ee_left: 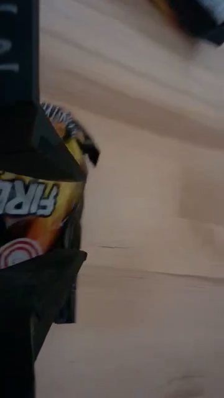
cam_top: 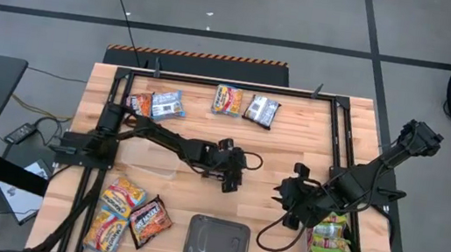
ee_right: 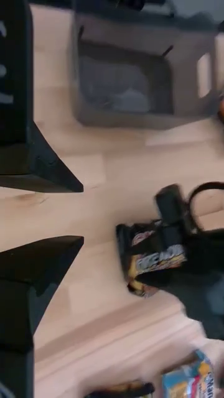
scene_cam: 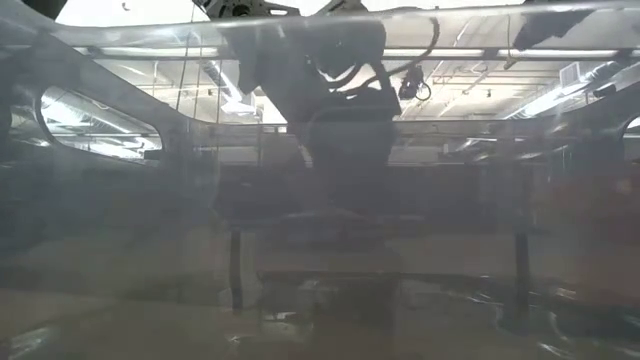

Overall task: Sort Maruchan noodles
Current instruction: Put the black noodle pack into the black bin

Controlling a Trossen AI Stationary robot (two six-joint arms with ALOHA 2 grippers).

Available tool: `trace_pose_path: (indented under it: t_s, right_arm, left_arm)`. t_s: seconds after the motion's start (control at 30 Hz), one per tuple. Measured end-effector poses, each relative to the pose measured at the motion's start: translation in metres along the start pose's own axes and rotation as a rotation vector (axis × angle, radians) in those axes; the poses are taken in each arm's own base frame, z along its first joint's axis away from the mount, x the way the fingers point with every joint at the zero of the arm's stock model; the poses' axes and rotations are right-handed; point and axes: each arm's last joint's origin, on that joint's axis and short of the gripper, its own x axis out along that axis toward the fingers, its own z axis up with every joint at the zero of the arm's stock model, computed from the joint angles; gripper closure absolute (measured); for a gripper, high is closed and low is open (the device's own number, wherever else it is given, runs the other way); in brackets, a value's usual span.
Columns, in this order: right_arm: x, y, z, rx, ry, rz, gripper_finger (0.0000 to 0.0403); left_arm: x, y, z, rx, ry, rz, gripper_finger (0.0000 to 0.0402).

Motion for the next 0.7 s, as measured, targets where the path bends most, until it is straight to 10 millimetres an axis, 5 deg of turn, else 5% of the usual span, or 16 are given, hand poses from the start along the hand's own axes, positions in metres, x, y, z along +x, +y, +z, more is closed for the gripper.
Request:
trace_pose_path:
  t_s: [0.3, 0.57, 0.7]
  right_arm:
    - [0.012, 0.005, -0.007, 0.041, -0.03, 0.055, 0.0275]
    - [0.017, 0.004, -0.013, 0.057, -0.019, 0.057, 0.0275]
    - [0.019, 0.004, -0.015, 0.061, -0.013, 0.062, 0.0275]
  left_arm:
    - [0.005, 0.001, -0.013, -0.04, 0.066, 0.029, 0.0237]
    - [0.004, -0.003, -0.015, -0.036, 0.068, 0.038, 0.0376]
    - [0.004, -0.001, -0.016, -0.035, 0.071, 0.082, 0.0394]
